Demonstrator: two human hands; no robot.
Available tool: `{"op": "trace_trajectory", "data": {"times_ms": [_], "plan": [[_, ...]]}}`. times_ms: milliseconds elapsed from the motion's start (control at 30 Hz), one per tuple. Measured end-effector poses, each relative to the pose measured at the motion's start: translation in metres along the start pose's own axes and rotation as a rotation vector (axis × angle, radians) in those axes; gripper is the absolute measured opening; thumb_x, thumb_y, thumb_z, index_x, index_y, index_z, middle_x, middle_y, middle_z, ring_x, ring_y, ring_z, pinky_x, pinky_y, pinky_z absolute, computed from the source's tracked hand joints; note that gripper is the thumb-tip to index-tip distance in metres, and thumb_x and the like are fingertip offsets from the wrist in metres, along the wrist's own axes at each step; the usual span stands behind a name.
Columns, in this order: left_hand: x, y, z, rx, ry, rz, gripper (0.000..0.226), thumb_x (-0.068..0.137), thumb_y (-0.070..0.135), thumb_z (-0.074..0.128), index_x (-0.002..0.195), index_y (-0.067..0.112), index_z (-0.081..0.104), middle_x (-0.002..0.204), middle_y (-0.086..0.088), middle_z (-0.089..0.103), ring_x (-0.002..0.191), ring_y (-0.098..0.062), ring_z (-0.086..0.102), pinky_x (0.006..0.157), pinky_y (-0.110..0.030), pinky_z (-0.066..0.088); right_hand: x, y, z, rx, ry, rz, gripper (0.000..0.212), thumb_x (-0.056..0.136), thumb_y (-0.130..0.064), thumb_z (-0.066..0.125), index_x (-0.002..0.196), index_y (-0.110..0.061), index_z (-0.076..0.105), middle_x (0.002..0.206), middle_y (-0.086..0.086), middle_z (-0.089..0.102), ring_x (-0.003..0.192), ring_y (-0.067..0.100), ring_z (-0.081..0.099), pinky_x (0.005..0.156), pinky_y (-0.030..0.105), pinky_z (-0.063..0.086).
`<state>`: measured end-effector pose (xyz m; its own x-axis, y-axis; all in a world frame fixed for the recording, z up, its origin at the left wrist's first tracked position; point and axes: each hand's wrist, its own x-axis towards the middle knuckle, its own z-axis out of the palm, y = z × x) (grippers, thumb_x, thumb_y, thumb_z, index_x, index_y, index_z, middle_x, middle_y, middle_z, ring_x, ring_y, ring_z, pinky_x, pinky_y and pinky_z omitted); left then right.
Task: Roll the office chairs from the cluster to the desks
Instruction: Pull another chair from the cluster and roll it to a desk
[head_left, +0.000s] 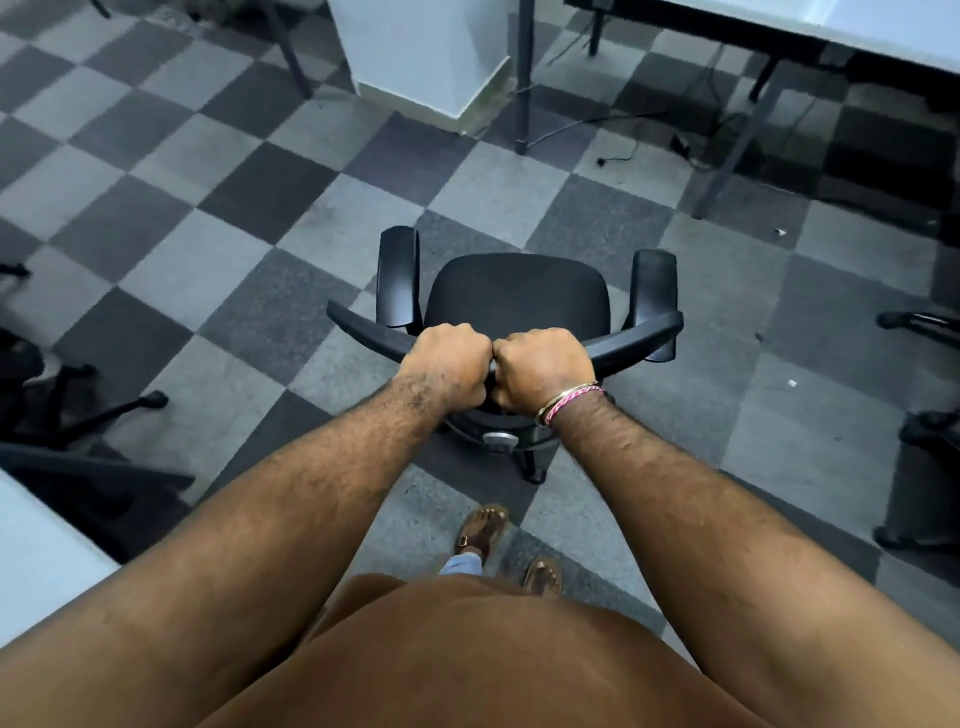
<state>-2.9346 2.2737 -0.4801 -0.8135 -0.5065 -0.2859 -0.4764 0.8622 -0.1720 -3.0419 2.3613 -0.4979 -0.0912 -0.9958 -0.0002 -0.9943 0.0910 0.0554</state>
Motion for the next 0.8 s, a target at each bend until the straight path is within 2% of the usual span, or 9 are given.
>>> {"op": "trace_trajectory", "data": {"times_ms": [200,267,333,467,633,700,800], "plan": [[-0.025,-0.028,0.02,-0.017,0.003,-0.105,0.011,0.083,0.036,0.059,0.086,0.026,0.063,0.07,0.004,0.052,0.069,-0.023,0.057,0.063,-0.033,0.046,0.02,-0.024,-0.001,0.006,0.016,-0.155,0.018,0.08,-0.042,0.057,0.076,-0.024,0.056,0.081,-0.002,0.069,0.073,0.025,0.068,0.056,0.03,0.035],[-0.032,-0.037,0.027,-0.023,0.016,-0.121,0.013,0.083,0.039,0.058,0.084,0.026,0.06,0.074,0.003,0.06,0.073,-0.024,0.064,0.064,-0.033,0.047,0.027,-0.033,0.0,0.005,0.015,-0.204,0.019,0.08,-0.042,0.057,0.074,-0.026,0.049,0.08,-0.003,0.069,0.073,0.025,0.068,0.056,0.03,0.035],[-0.039,-0.047,0.036,-0.026,0.039,-0.14,0.014,0.084,0.041,0.056,0.081,0.027,0.054,0.081,0.003,0.068,0.078,-0.024,0.069,0.065,-0.034,0.05,0.037,-0.042,0.003,0.005,0.018,-0.252,0.018,0.08,-0.042,0.057,0.075,-0.025,0.054,0.079,-0.003,0.069,0.072,0.025,0.068,0.056,0.03,0.037],[-0.046,-0.065,0.046,-0.017,0.078,-0.17,0.019,0.084,0.044,0.055,0.082,0.026,0.05,0.083,0.004,0.07,0.077,-0.023,0.069,0.064,-0.034,0.052,0.055,-0.054,0.007,0.001,0.029,-0.308,0.019,0.078,-0.042,0.057,0.077,-0.023,0.061,0.075,-0.002,0.068,0.068,0.025,0.067,0.055,0.03,0.038],[-0.037,-0.086,0.047,-0.023,0.066,-0.194,0.024,0.085,0.045,0.056,0.094,0.024,0.064,0.086,0.004,0.07,0.078,-0.022,0.069,0.063,-0.033,0.049,0.085,-0.056,0.007,-0.022,0.061,-0.343,0.019,0.077,-0.043,0.059,0.076,-0.024,0.061,0.074,-0.002,0.068,0.067,0.026,0.067,0.054,0.029,0.035],[-0.027,-0.093,0.044,-0.046,0.058,-0.206,0.026,0.086,0.044,0.057,0.099,0.023,0.065,0.09,0.003,0.071,0.082,-0.023,0.069,0.061,-0.034,0.043,0.098,-0.05,0.006,-0.039,0.069,-0.359,0.021,0.075,-0.045,0.061,0.077,-0.024,0.062,0.075,-0.002,0.068,0.067,0.026,0.067,0.054,0.029,0.033],[-0.01,-0.11,0.04,-0.065,0.061,-0.198,0.028,0.086,0.045,0.057,0.1,0.022,0.064,0.09,0.002,0.071,0.08,-0.024,0.069,0.061,-0.034,0.046,0.125,-0.042,0.006,-0.067,0.073,-0.37,0.024,0.071,-0.048,0.063,0.075,-0.024,0.062,0.071,-0.003,0.067,0.063,0.025,0.067,0.053,0.028,0.034]]}}
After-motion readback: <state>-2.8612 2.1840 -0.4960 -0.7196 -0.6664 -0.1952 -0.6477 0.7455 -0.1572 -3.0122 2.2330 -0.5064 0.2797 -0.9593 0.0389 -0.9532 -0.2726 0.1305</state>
